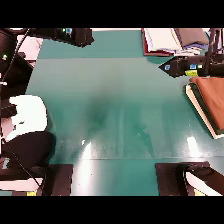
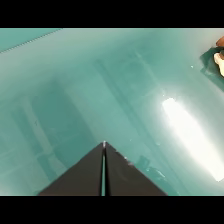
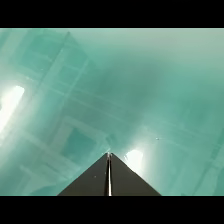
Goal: Fold the shirts.
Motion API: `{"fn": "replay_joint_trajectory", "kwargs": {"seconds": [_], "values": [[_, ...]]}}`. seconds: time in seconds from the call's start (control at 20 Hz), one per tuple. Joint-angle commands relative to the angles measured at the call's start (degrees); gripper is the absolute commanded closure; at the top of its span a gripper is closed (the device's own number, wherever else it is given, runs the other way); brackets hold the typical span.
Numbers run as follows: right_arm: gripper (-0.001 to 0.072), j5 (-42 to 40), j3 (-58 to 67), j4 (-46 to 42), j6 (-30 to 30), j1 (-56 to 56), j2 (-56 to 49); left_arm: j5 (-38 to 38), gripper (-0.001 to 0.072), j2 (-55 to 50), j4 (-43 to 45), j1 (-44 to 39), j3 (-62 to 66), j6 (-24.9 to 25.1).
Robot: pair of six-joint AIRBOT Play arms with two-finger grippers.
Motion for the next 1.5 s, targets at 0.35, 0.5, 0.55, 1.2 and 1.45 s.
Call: {"fn": "replay_joint_trajectory", "kwargs": {"seconds": [0.35, 0.5, 0.55, 1.2, 1.45], "values": [[0.0694, -0.07, 0.04, 0.02, 0.04, 0.11, 0.04, 0.0, 0.0685, -0.02, 0.0, -0.02, 0.02, 0.04], [0.0694, 0.15, 0.04, 0.02, 0.04, 0.11, 0.04, 0.02, 0.0686, -0.02, -0.13, -0.02, 0.02, 0.04], [0.0694, 0.35, 0.04, 0.04, 0.07, 0.11, 0.04, 0.5, 0.0686, -0.02, -0.31, -0.02, 0.02, -0.07], [0.0694, 1.4, 0.04, 0.0, 0.04, 0.11, 0.04, -12.55, 0.0686, 18.51, 14.27, 27.39, -22.93, -0.33], [0.0694, 1.38, 0.04, 0.0, 0.04, 0.11, 0.04, -5.31, 0.0036, 19.63, 17.86, 36.76, -46.64, -0.63]]}}
